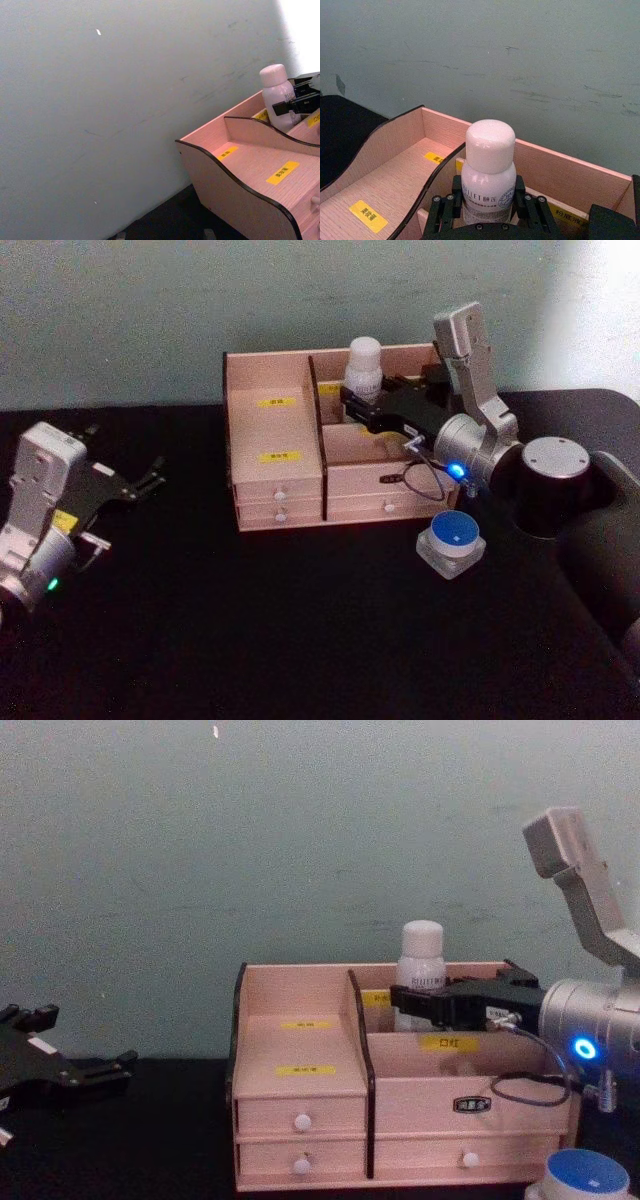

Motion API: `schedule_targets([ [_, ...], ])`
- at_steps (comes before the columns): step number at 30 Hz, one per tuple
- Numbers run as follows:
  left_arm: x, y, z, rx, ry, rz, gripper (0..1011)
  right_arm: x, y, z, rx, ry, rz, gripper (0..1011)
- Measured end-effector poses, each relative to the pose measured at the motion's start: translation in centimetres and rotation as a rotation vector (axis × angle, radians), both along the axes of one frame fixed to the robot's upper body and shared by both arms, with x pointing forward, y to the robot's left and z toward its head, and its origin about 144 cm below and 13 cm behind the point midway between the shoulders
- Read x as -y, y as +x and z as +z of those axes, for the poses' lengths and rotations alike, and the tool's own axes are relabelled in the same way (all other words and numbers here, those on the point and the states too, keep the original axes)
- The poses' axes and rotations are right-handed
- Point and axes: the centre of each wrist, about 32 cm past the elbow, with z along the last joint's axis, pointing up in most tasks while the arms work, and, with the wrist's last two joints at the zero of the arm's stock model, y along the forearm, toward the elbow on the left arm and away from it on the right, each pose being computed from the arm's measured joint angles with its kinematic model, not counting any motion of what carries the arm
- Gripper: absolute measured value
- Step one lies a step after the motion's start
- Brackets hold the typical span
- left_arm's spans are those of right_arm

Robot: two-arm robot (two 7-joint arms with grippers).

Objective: Pick up the facial cleanser and watermelon frost from the table and place them into the tiered storage box.

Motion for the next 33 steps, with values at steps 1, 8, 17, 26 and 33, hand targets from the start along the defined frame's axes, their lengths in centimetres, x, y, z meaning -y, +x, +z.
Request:
schedule_targets([
  [1,0.0,0.0,0.0,0.0,0.0,0.0,1001,0.0,0.0,0.0,0.0,0.0,0.0,594],
  [8,0.0,0.0,0.0,0.0,0.0,0.0,1001,0.02,-0.01,-0.01,0.0,0.0,0.0,594],
  [17,0.0,0.0,0.0,0.0,0.0,0.0,1001,0.01,-0.01,0.0,0.0,-0.001,0.0,789],
  [26,0.0,0.0,0.0,0.0,0.0,0.0,1001,0.01,-0.01,0.02,0.001,0.0,0.0,1000],
  [33,0.0,0.0,0.0,0.0,0.0,0.0,1001,0.01,-0.01,0.03,0.001,0.0,0.001,1002],
])
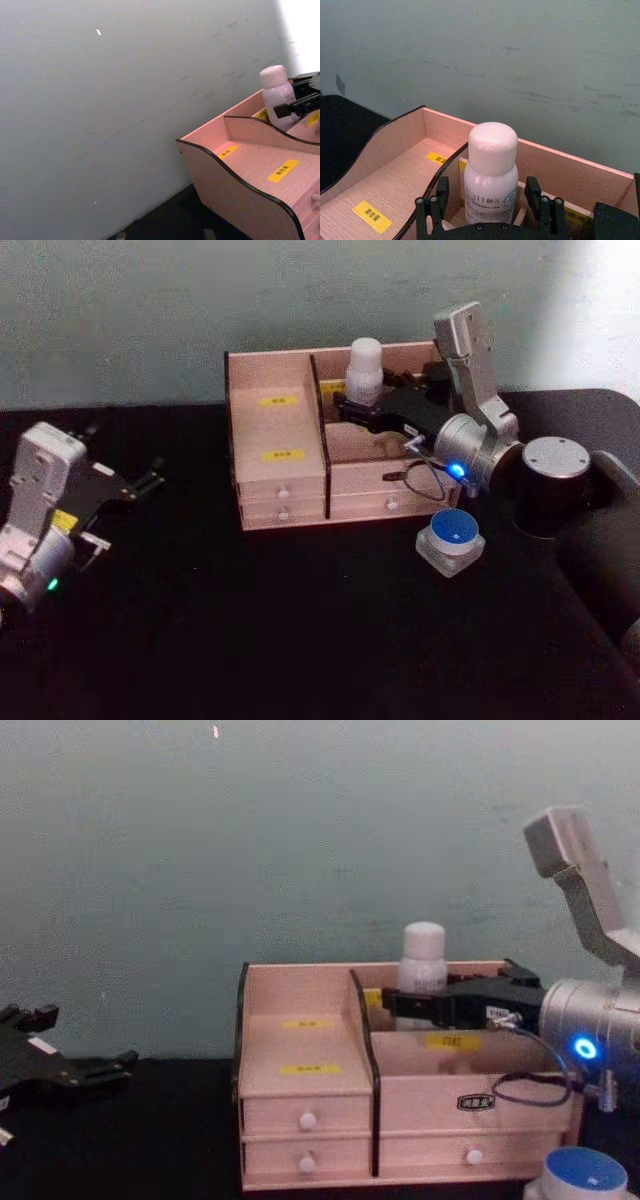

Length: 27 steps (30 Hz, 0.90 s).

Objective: Pick up the facial cleanser and watermelon frost from the table and place them into the tiered storage box.

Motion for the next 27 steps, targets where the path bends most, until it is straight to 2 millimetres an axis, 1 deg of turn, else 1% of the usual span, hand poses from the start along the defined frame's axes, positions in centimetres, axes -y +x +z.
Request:
schedule_targets([
  [3,0.0,0.0,0.0,0.0,0.0,0.0,1001,0.0,0.0,0.0,0.0,0.0,0.0,1002],
  [12,0.0,0.0,0.0,0.0,0.0,0.0,1001,-0.1,-0.7,1.0,0.055,0.012,-0.003,1002],
  [18,0.0,0.0,0.0,0.0,0.0,0.0,1001,0.2,-1.0,1.7,0.087,0.024,-0.013,1002],
  [24,0.0,0.0,0.0,0.0,0.0,0.0,1001,1.1,-1.8,2.7,0.116,0.04,-0.029,1000],
  [27,0.0,0.0,0.0,0.0,0.0,0.0,1001,2.0,-2.8,3.4,0.129,0.04,-0.03,1002],
])
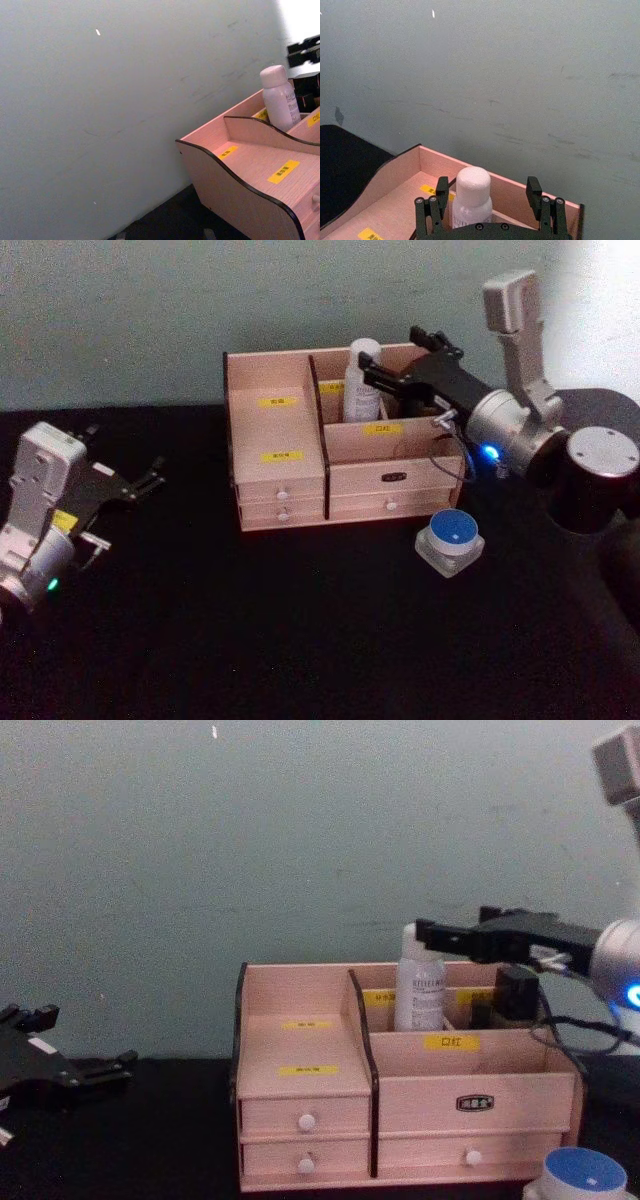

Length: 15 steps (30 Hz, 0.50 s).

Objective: Pick up the facial cleanser and watermelon frost from the table and place them into the tiered storage box.

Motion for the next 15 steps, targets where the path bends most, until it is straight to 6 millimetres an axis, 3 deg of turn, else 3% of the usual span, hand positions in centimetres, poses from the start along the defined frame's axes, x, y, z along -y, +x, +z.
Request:
schedule_targets([
  [7,0.0,0.0,0.0,0.0,0.0,0.0,1001,1.7,-2.3,0.7,0.008,-0.011,0.012,1002],
  [15,0.0,0.0,0.0,0.0,0.0,0.0,1001,4.4,-6.3,0.4,-0.029,-0.043,0.032,1002],
])
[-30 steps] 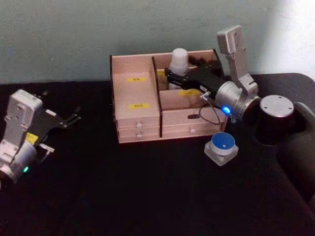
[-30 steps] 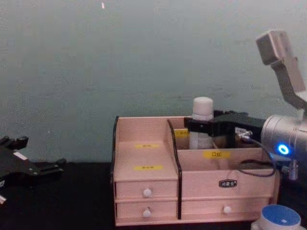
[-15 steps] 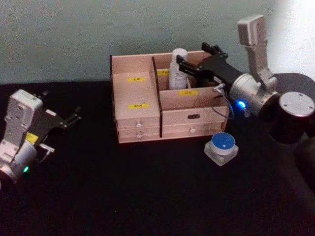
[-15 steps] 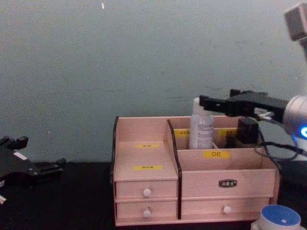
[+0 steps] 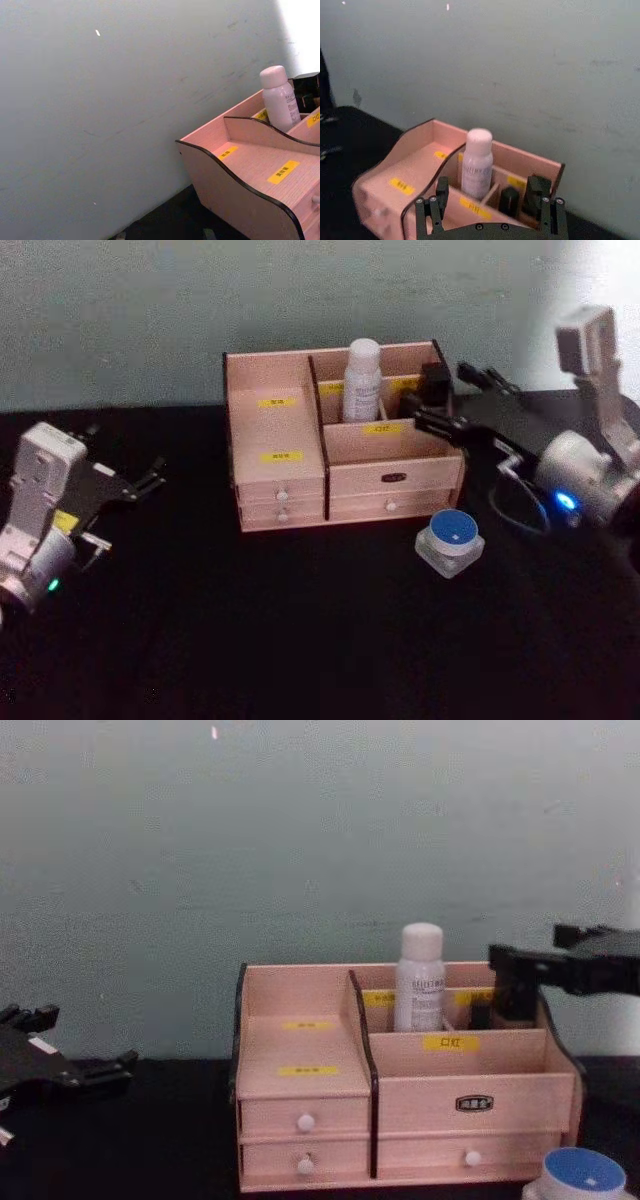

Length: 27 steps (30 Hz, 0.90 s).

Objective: Pick up the facial cleanser and watermelon frost from the table and place them into the tiered storage box.

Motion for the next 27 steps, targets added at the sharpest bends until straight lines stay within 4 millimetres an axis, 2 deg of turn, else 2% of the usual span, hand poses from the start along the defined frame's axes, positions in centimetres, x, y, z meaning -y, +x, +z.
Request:
schedule_targets([
  [1,0.0,0.0,0.0,0.0,0.0,0.0,1001,0.0,0.0,0.0,0.0,0.0,0.0,1000],
  [7,0.0,0.0,0.0,0.0,0.0,0.0,1001,1.8,-3.4,-0.7,-0.036,-0.027,0.02,1002],
  [14,0.0,0.0,0.0,0.0,0.0,0.0,1001,3.1,-6.2,-1.1,-0.103,-0.055,0.015,1000],
  [19,0.0,0.0,0.0,0.0,0.0,0.0,1001,3.7,-7.5,-1.6,-0.159,-0.067,0.007,1002],
  [27,0.0,0.0,0.0,0.0,0.0,0.0,1001,3.9,-8.3,-2.3,-0.218,-0.083,0.008,1002],
])
